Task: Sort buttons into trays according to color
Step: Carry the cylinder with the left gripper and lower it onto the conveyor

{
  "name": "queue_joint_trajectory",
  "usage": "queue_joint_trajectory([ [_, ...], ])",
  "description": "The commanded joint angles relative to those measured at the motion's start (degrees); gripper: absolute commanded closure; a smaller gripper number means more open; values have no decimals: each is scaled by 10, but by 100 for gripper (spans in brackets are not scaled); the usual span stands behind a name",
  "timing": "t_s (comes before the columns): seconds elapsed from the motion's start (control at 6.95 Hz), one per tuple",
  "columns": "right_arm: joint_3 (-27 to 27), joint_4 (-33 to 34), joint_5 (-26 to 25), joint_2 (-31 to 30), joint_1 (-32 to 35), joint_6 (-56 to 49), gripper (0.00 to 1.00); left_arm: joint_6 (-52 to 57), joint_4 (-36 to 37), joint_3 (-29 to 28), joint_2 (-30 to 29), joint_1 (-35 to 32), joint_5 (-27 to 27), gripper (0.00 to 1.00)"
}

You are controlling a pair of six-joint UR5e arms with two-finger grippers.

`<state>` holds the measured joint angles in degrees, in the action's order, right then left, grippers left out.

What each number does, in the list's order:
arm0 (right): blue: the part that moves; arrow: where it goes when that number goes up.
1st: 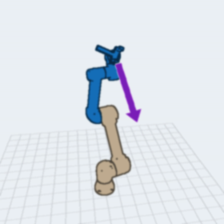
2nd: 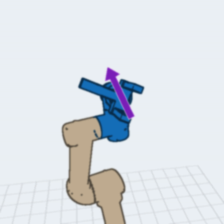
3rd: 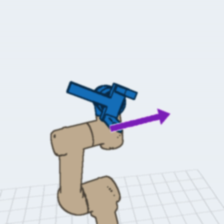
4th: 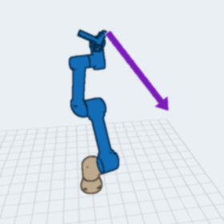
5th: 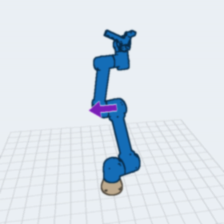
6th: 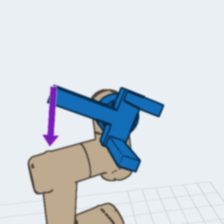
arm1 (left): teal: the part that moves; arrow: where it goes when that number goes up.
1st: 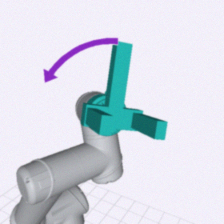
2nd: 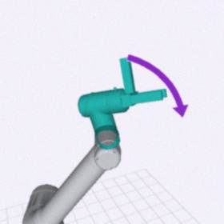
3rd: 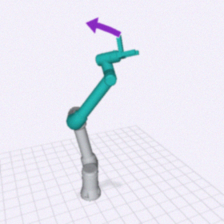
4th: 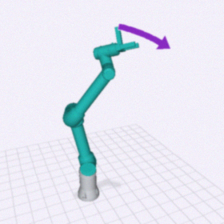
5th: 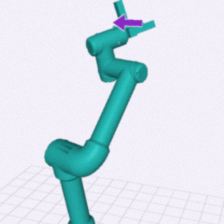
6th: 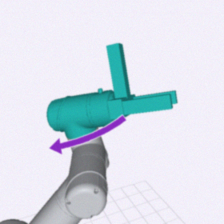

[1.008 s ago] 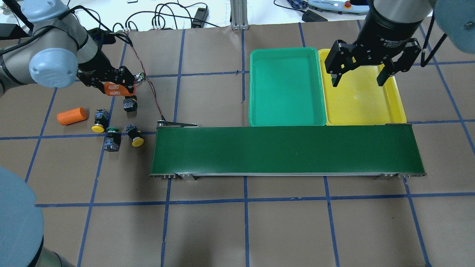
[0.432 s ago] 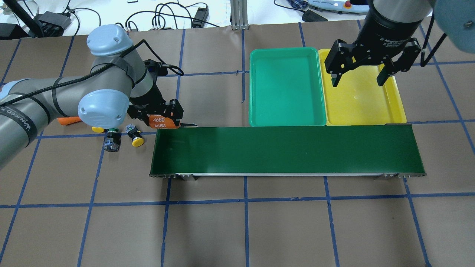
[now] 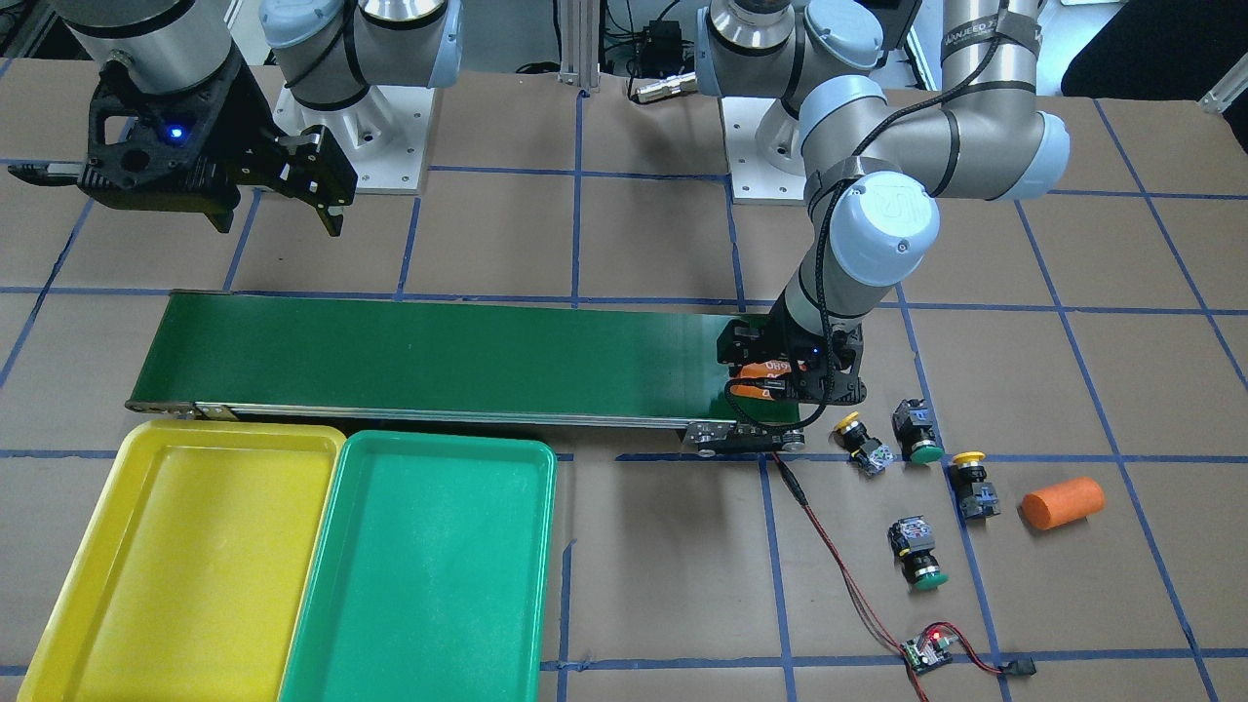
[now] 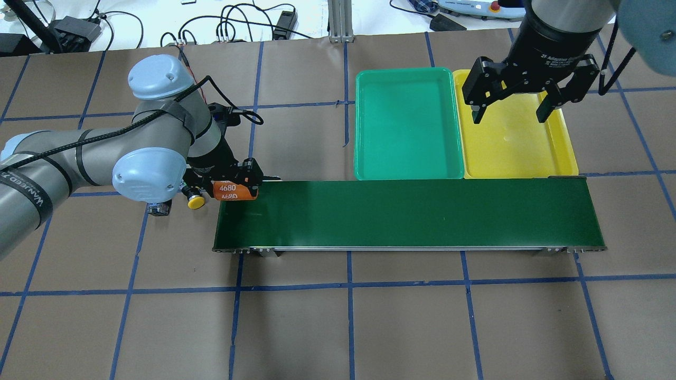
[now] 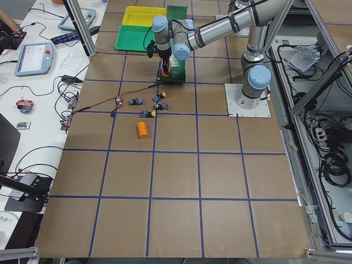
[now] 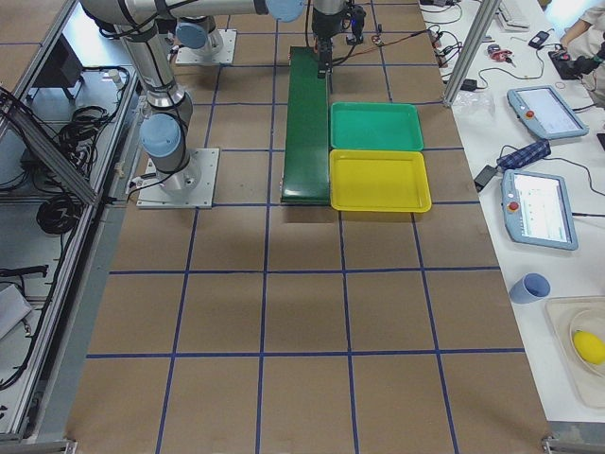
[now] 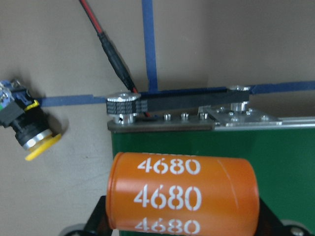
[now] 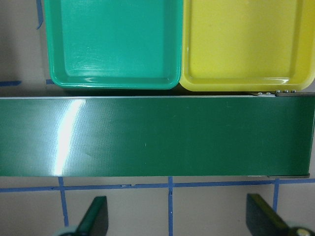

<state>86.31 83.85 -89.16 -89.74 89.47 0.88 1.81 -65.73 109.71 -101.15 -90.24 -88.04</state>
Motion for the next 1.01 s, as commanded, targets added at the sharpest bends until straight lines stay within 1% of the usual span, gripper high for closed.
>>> queue_joint_trajectory([
  [0.0,0,0,0,0,0,0,0,-2,-5,8,4,0,2,3],
  [0.14,0,0,0,0,0,0,0,-2,-5,11,5,-1,6,0],
  [0.43,1,0,-1,0,0,0,0,-2,-8,6,16,-1,5,0],
  [0.58,0,0,0,0,0,0,0,-3,-21,-3,37,-1,6,0],
  [0.72,0,0,0,0,0,0,0,-3,-68,-31,58,5,4,0],
  [0.86,0,0,-1,0,0,0,0,-1,-137,-82,72,14,0,0],
])
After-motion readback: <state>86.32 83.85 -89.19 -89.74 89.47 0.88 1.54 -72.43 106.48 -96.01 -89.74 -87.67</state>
